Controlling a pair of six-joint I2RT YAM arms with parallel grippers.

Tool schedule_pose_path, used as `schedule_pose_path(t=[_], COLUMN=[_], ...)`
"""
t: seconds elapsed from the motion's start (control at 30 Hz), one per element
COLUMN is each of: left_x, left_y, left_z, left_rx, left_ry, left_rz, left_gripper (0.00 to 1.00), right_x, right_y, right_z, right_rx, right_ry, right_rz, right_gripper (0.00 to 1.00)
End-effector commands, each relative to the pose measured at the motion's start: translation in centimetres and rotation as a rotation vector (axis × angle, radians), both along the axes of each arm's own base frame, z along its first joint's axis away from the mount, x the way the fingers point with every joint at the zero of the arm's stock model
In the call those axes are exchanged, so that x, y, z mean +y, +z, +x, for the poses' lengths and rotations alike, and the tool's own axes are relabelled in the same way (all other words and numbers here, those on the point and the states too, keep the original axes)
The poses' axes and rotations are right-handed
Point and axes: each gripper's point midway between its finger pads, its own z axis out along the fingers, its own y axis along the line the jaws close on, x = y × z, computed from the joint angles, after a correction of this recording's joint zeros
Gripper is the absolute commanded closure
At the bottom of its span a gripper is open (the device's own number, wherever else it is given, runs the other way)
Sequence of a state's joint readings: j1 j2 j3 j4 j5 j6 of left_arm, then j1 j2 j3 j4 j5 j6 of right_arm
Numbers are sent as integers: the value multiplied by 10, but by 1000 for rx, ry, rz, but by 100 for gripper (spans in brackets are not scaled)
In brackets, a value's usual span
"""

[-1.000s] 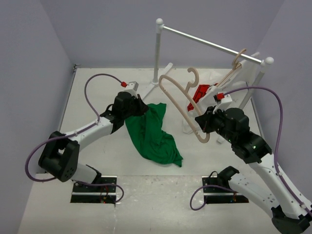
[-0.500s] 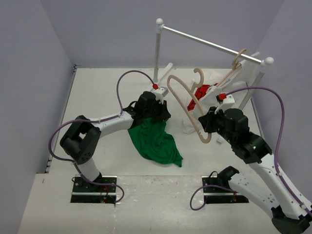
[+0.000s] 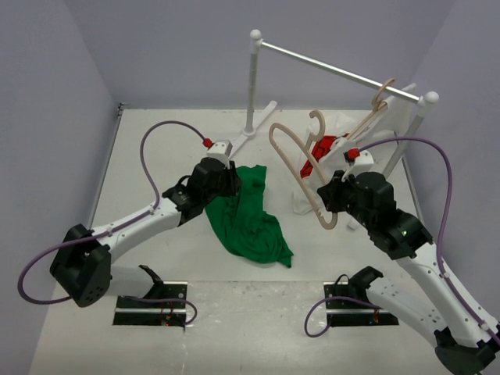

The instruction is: Place the t-shirt on the hanger

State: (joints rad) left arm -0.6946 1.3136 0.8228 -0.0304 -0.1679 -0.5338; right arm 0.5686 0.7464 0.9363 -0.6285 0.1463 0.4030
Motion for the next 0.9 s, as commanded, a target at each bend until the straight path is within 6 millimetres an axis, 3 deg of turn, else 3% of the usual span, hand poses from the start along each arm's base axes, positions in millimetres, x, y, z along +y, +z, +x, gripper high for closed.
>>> schedule_pose_path(t=[0.0,0.1,0.37,0.57,0.87], left_x=[-4,-5,20,20,2], left_y=[-29,-43,-59,-58,-58], left_z=[-17,-19,4,17,25], left_rx=[81,102,111,112,110], left_ry=[-15,-23,115,122,52], left_rz=[-65,-57,24,8,-65], left_gripper=[71,66,75,79,78], right_x=[4,8,10,10,15], right_y=[6,7,6,6,2], right_z=[7,6,3,3,6], right_rx=[-29,-30,-27,-27,-14], right_ry=[0,15,37,39,54], right_rz=[19,30,30,24,22], right_gripper=[100,100,100,100,100])
